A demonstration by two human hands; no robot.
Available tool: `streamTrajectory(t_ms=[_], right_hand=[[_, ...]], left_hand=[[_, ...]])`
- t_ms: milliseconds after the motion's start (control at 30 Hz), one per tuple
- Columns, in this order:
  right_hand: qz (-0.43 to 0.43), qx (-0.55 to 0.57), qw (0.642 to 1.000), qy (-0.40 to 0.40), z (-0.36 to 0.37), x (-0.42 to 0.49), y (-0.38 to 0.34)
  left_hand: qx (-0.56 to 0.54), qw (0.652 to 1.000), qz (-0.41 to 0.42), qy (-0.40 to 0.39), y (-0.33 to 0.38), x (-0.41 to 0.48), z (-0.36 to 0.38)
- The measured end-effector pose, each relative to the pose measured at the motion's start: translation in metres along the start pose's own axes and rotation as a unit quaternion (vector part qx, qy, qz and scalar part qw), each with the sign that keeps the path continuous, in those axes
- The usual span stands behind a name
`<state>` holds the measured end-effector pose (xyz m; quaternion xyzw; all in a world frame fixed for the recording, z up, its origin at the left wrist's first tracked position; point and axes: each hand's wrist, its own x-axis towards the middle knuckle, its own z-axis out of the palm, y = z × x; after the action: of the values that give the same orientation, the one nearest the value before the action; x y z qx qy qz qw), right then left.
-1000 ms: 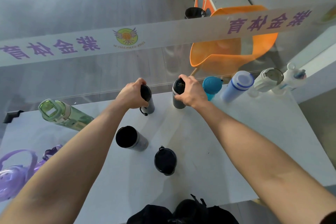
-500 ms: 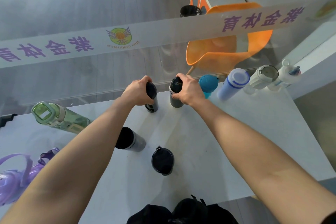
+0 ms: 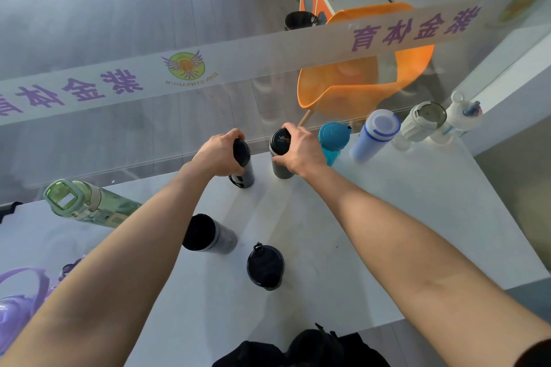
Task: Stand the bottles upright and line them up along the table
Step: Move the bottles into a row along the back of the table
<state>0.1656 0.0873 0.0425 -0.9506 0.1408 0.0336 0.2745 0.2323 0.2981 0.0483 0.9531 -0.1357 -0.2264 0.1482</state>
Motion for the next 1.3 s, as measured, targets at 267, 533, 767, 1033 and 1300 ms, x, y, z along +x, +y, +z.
streamTrajectory(t_ms=[267,533,767,1033,1300], right_hand=[[-0.001,0.034,0.999,-0.024,-0.022,-0.022,0.009],[-0.147,0.019,0.987,0.058,-0.04,-0.079,0.026],[-0.249,-0.039,0.95,-0.187,-0.027,-0.155,0.003],[-0.248,-0.13,0.931,-0.235,0.023,-0.209,-0.001],[-0.196,-0.051,0.964,-0.17,0.038,-0.198,-0.015]], left_hand=[[-0.02,1.0,-0.009,-0.009,-0.001,-0.006,-0.006],[-0.06,0.993,-0.035,0.094,-0.011,-0.063,-0.023],[-0.071,0.985,-0.085,0.136,-0.01,-0.163,-0.007],[-0.025,0.992,-0.102,0.07,-0.018,-0.216,0.04],[-0.023,0.987,-0.058,0.146,-0.058,-0.207,0.037]])
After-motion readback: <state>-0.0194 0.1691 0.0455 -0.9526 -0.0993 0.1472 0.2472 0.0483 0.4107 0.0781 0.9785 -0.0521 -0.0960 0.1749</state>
